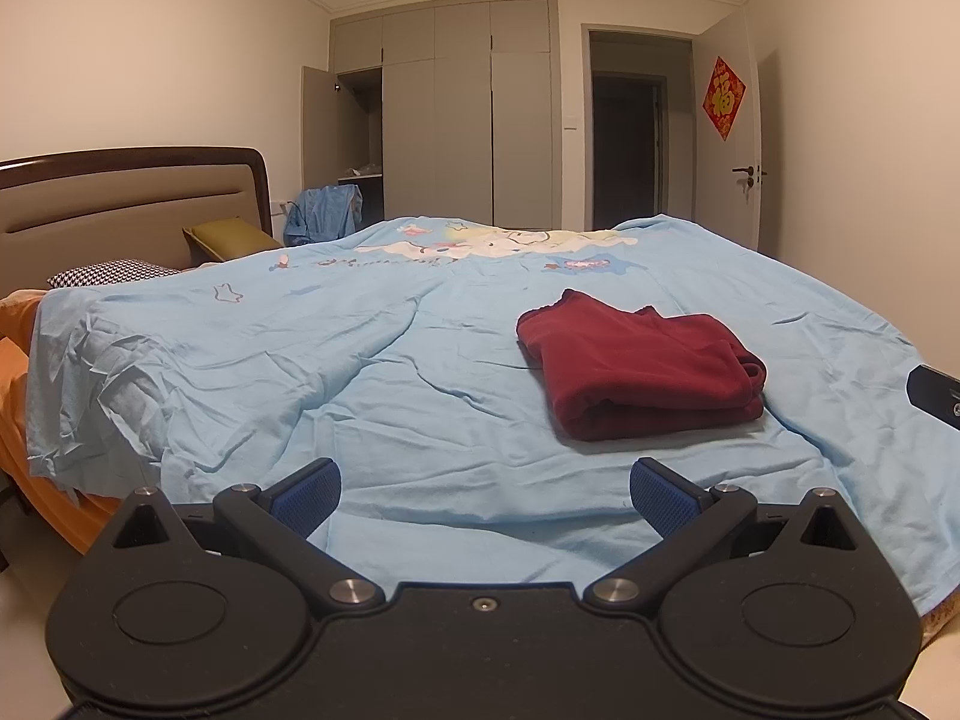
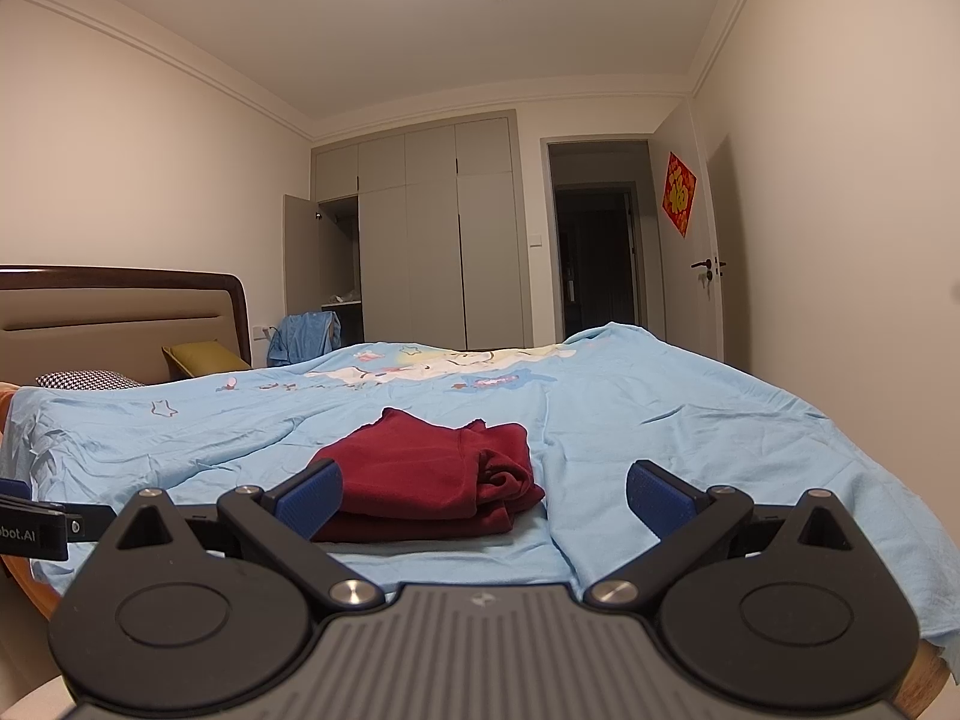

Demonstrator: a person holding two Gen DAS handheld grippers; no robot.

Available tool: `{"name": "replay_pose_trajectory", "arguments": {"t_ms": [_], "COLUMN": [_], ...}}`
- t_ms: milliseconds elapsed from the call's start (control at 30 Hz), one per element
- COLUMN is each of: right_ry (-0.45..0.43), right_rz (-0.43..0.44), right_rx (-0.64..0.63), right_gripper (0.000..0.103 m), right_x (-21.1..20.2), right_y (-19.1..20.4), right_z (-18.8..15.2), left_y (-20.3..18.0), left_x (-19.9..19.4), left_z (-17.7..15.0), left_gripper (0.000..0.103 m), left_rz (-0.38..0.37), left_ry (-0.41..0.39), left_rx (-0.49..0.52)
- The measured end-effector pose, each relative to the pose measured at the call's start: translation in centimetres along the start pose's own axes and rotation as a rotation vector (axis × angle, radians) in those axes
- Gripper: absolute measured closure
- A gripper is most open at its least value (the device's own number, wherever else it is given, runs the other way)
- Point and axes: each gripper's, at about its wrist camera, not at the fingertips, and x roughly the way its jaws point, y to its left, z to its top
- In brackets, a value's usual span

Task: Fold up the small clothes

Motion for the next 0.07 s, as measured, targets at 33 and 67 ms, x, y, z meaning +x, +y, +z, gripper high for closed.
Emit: {"name": "replay_pose_trajectory", "arguments": {"t_ms": [33,67], "right_ry": [0.001,0.004], "right_rz": [0.001,0.001], "right_rx": [0.000,0.001], "right_gripper": [0.000,0.000], "right_x": [0.02,0.13], "right_y": [0.03,0.03], "right_z": [-0.04,-0.09], "left_y": [0.00,-0.02], "left_x": [0.00,0.06], "left_z": [-0.01,-0.03], "left_gripper": [0.001,0.001], "left_rz": [-0.002,-0.004], "left_ry": [0.001,0.003], "left_rx": [0.000,0.001]}}
